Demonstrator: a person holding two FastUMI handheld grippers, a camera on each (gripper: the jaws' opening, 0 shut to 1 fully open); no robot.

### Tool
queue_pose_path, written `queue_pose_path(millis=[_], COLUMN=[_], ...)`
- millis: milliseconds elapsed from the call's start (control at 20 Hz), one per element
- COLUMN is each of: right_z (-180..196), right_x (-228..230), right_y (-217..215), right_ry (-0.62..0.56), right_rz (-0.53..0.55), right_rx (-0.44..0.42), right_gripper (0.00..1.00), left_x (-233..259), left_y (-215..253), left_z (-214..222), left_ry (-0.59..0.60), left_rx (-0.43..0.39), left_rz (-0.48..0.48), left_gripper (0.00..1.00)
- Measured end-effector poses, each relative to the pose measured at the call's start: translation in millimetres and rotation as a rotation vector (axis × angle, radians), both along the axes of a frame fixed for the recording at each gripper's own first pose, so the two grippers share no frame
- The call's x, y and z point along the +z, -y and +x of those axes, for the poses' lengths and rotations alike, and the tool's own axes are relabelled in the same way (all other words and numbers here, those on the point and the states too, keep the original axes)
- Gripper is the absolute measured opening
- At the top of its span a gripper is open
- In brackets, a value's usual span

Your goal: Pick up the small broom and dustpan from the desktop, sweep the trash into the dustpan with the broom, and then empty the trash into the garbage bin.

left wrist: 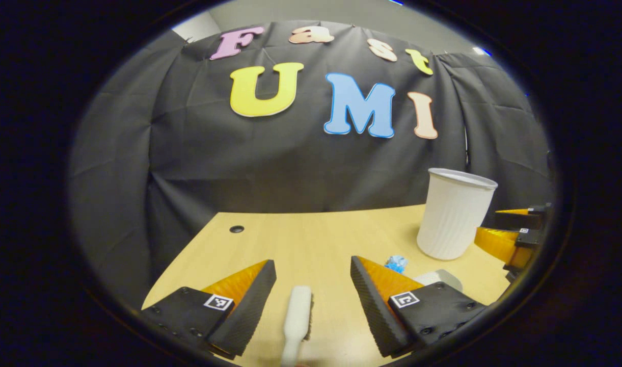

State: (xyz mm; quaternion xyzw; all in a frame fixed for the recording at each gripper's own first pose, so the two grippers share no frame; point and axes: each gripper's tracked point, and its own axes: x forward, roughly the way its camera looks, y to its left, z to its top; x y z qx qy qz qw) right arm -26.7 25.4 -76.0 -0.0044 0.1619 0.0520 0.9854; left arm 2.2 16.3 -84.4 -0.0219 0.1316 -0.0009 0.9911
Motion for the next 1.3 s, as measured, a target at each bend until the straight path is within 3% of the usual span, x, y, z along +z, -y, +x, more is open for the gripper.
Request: queue_pose_path(millis=[400,850,1300], right_z=[-27,-57,-76], right_x=[-58,-117,-130], right_y=[-18,-21,-25], right_ry=[-0.229,-0.483,-0.637], right_rz=[0.015,0.038,0.080], right_rx=[0.047,-0.001,0.004], right_gripper=[0.97,0.97,0.96], left_x=[-79,-154,-201], left_y=[-8,-16,-15], left_z=[-13,-29,-27], left_ry=[-0.263,-0.588,-0.747], left_rx=[-0.045,-0.110,-0.159], left_rz=[0.043,0.038,0.061], left_gripper=[0.98,0.98,0.97])
